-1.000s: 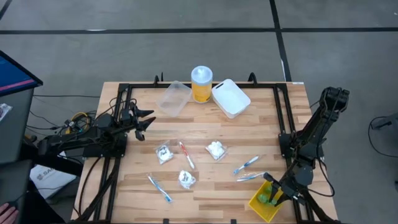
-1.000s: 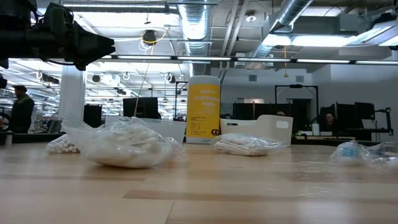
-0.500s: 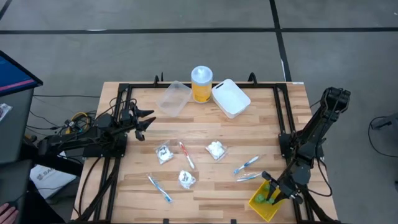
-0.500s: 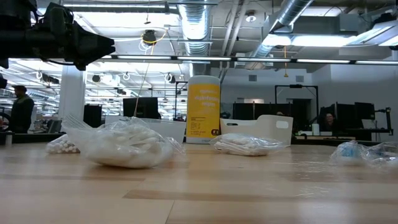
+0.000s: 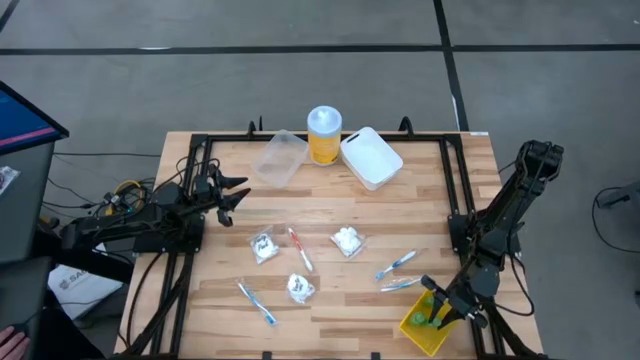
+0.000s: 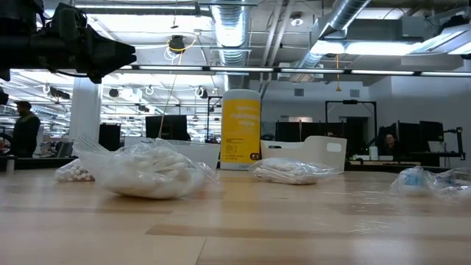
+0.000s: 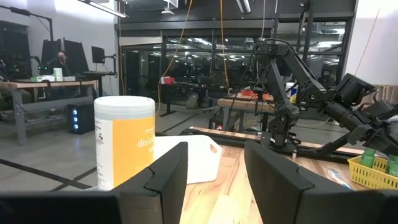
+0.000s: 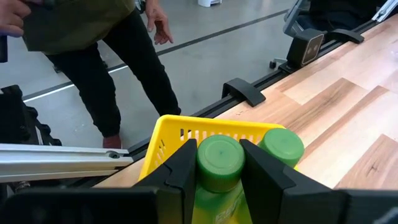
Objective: Pick & Place Travel size toiletries
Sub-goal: Put the shampoo into the yellow bin
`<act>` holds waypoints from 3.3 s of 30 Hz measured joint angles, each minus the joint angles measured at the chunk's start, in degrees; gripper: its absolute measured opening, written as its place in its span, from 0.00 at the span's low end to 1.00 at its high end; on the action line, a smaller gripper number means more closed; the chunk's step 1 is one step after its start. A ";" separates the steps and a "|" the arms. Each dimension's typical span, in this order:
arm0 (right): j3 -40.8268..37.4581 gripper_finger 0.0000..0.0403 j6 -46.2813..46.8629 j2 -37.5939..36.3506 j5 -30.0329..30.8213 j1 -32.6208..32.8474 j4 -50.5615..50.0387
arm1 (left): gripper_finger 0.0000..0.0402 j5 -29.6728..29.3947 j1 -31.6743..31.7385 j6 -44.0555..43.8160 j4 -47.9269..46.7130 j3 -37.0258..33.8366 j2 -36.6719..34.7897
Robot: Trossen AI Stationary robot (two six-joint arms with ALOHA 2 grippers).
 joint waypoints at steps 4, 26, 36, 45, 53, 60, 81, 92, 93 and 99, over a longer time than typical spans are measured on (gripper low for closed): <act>0.28 0.23 0.40 0.02 -0.42 -0.50 -0.29 | 0.38 -0.02 0.00 -0.02 0.00 -0.01 -0.02; 7.78 0.23 -1.06 0.35 -1.90 -1.26 -11.19 | 0.38 -0.22 0.00 -0.02 0.04 0.00 -0.02; 8.27 0.23 -1.65 0.26 -3.33 -0.97 -10.84 | 0.38 -0.08 0.01 -0.02 0.09 0.00 0.00; 10.40 0.23 -4.83 0.34 -7.84 -3.84 -11.76 | 0.38 0.04 0.00 -0.01 0.24 -0.01 -0.01; 10.56 0.23 -5.70 8.58 -12.41 -4.76 -6.23 | 0.38 0.00 0.02 -0.02 0.39 0.00 0.00; 11.37 0.23 -8.29 9.18 -12.40 -4.76 -6.63 | 0.38 -0.04 0.00 -0.01 0.42 -0.01 0.00; 11.34 0.25 -9.63 9.44 -12.28 -5.00 -6.71 | 0.38 -0.20 0.01 -0.01 0.42 -0.01 0.00; 11.34 0.25 -9.10 9.44 -12.04 -5.00 -6.80 | 0.38 0.04 0.02 -0.02 0.42 -0.01 0.00; 11.34 0.25 -8.77 9.44 -12.01 -5.00 -6.80 | 0.38 0.04 0.00 0.00 0.42 -0.02 0.00; 11.34 0.34 -8.45 9.42 -12.00 -5.00 -6.91 | 0.38 0.02 0.01 -0.01 0.42 0.00 -0.01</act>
